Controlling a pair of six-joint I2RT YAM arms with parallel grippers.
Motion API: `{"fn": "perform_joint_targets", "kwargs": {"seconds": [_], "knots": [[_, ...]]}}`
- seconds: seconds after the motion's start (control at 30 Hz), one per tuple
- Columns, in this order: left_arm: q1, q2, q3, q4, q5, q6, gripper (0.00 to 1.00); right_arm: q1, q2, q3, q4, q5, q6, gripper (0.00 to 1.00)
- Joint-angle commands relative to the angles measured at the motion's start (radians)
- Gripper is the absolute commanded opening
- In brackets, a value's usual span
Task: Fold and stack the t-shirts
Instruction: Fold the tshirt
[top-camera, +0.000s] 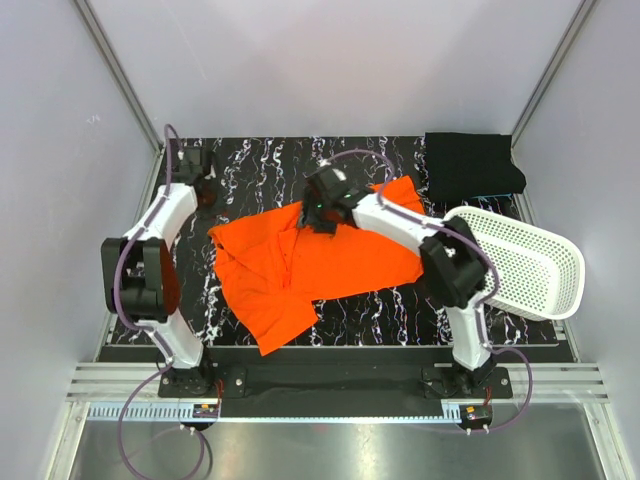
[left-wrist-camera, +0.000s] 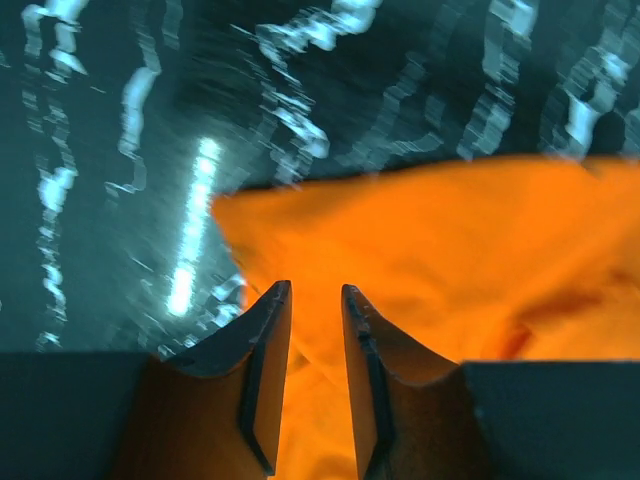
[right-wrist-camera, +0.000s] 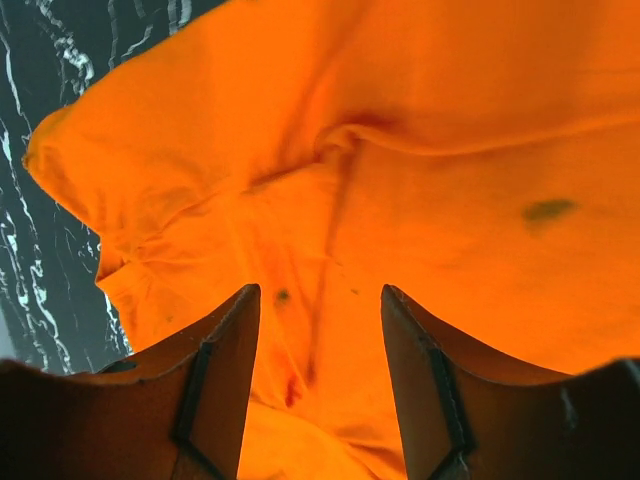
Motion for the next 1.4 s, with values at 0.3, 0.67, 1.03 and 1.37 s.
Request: {"fn": "perform_joint_targets", "kwargs": {"seconds": [0.3, 0.67, 1.03, 1.37], "knots": [[0.107, 0.194, -0.006, 0.045, -0.009, 0.033, 0.21, 0.140, 0.243, 0.316, -0.019, 0.174, -0.074, 0.52], [0.108, 0.249, -0.010, 0.078, -0.079, 0.064, 0.22, 0.166, 0.321, 0.379, -0.075, 0.234, -0.165, 0.54], [0.113, 0.294, 0.043, 0.082, -0.089, 0.084, 0.22, 0.166, 0.246, 0.281, -0.085, 0.335, -0.192, 0.02], [0.116, 0.315, 0.076, 0.068, -0.123, 0.098, 0.25, 0.164, 0.056, 0.002, -0.059, 0.444, -0.151, 0.00]]}}
